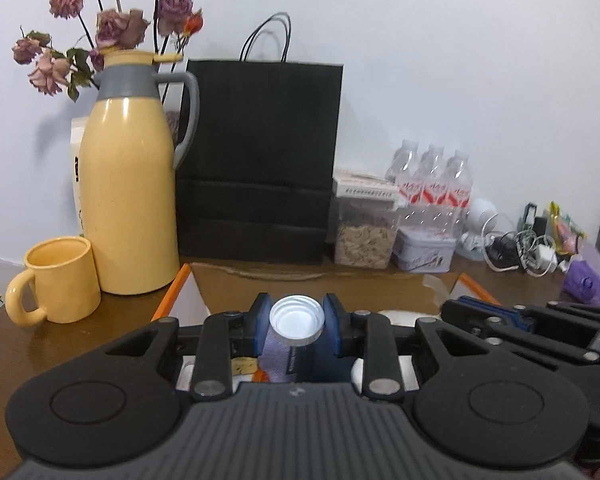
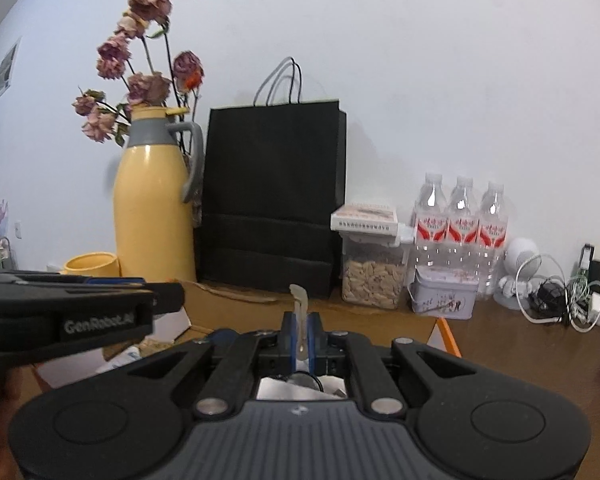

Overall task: Organize objects
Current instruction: 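Carry the white cap and clear piece into the box and open both tools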

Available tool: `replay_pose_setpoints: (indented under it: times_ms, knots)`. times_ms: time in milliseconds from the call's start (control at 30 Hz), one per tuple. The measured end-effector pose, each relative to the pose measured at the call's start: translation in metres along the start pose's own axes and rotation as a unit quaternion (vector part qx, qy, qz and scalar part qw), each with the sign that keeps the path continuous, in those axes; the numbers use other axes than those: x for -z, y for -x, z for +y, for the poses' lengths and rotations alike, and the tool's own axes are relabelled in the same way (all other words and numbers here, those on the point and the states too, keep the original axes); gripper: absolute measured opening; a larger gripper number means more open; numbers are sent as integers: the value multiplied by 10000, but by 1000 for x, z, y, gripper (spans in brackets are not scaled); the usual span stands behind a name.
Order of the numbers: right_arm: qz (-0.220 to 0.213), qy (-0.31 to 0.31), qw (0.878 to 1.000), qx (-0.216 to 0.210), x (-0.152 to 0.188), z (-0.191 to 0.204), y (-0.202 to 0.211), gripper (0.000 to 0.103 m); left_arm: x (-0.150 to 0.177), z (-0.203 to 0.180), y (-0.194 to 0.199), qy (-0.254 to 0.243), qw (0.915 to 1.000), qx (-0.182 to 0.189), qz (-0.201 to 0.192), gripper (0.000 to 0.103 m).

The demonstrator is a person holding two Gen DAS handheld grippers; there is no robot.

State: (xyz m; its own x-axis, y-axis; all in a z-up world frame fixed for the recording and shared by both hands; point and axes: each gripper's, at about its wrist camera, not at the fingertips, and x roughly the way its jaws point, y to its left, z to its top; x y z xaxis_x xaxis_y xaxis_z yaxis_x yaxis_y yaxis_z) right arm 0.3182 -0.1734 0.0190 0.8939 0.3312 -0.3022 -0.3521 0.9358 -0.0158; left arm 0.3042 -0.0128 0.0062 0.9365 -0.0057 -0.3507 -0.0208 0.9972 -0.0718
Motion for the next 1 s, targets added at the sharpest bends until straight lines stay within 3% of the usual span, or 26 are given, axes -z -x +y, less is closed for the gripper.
replay_pose_setpoints:
  times_ms: [267,333,367,400,433,467,500,600,667,1000]
  knots:
    - [226,-91,9997,86,9,-7,-8,10,4,6,-9,-68,9999,-62,126,30]
    - [249,-118,9996,99,10,-8,-7,15,4,6,-8,-111,9998,-130,106,40]
    - [227,-155,9995,125,10,-9,-6,18,4,5,-7,-138,9998,-133,83,57]
    - [222,-206,9994,151,11,-9,-5,32,5,4,-7,-156,9998,-131,36,77]
    - [224,-240,9993,181,11,-10,-4,42,5,4,-6,-165,9998,-143,-12,85]
    - [205,-244,9993,196,11,-9,-4,64,5,3,-5,-172,9996,-196,-45,98]
    - [178,-232,9993,229,12,-9,-3,78,5,2,-5,-195,9995,-242,-67,103]
    - [154,-194,9992,329,12,-8,-2,96,5,2,-5,-199,9992,-327,-75,103]
    - [164,-191,9989,396,12,-8,-3,102,4,3,-6,-171,9992,-358,-57,103]
    - [169,-281,9987,396,9,-12,9,103,-3,7,15,-104,9986,-452,-255,103]
